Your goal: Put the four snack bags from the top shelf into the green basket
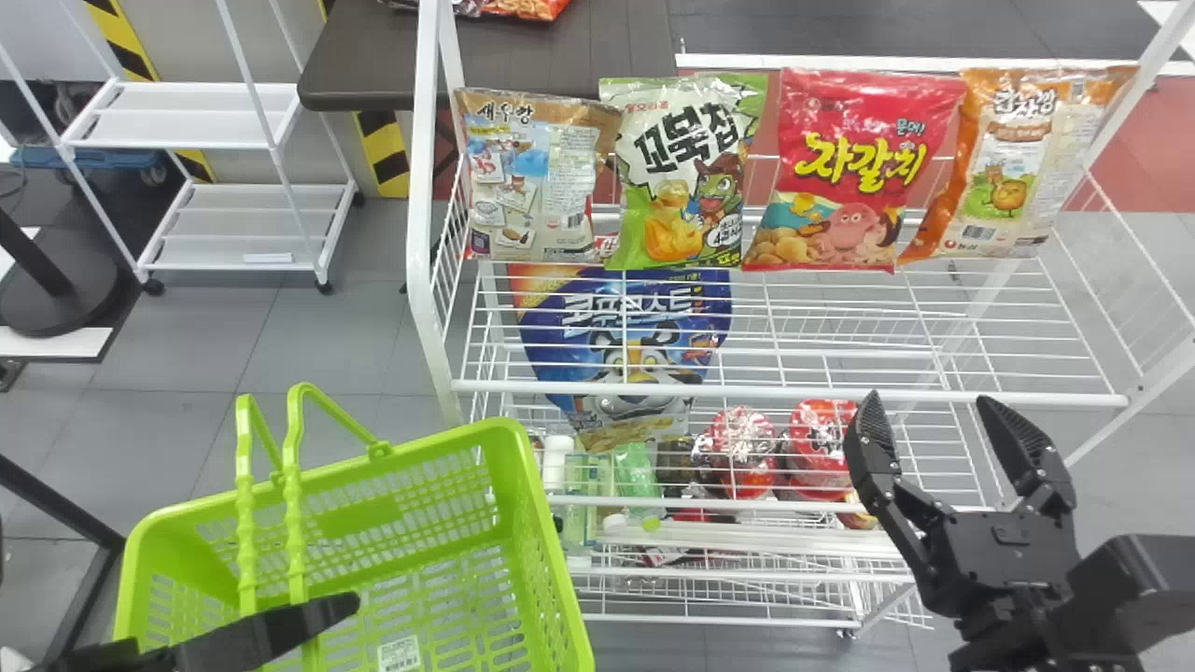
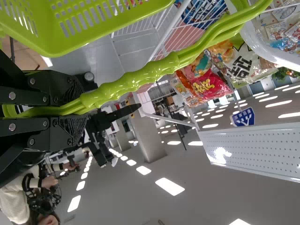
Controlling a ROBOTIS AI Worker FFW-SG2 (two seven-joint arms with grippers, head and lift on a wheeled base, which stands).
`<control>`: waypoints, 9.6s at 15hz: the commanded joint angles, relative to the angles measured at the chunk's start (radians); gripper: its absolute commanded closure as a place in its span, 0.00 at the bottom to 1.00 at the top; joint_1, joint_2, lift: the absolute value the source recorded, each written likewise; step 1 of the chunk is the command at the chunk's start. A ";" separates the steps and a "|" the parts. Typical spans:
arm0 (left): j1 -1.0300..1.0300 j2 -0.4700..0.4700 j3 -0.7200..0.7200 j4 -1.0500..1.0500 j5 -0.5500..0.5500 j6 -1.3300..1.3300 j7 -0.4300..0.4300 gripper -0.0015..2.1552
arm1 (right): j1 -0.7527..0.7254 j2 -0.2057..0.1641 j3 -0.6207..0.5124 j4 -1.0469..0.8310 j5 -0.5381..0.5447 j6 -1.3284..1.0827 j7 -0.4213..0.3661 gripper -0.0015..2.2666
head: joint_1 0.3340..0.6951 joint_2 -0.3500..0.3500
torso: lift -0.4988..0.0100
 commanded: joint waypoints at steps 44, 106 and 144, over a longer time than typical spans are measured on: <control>0.089 -0.002 -0.056 -0.107 -0.006 0.004 -0.010 1.00 | -1.169 0.002 0.517 1.048 -0.166 0.304 0.071 0.10 | 1.00 0.90 | 0.98; 0.040 0.039 -0.080 -0.064 0.021 -0.036 -0.010 1.00 | -0.460 -0.103 0.434 -0.302 -0.275 1.687 0.094 0.03 | 1.00 1.00 | 0.98; 0.016 0.073 -0.089 0.002 0.044 -0.042 -0.010 1.00 | -0.698 -0.048 0.248 -0.035 -0.053 1.135 0.069 0.99 | 1.00 0.76 | 0.98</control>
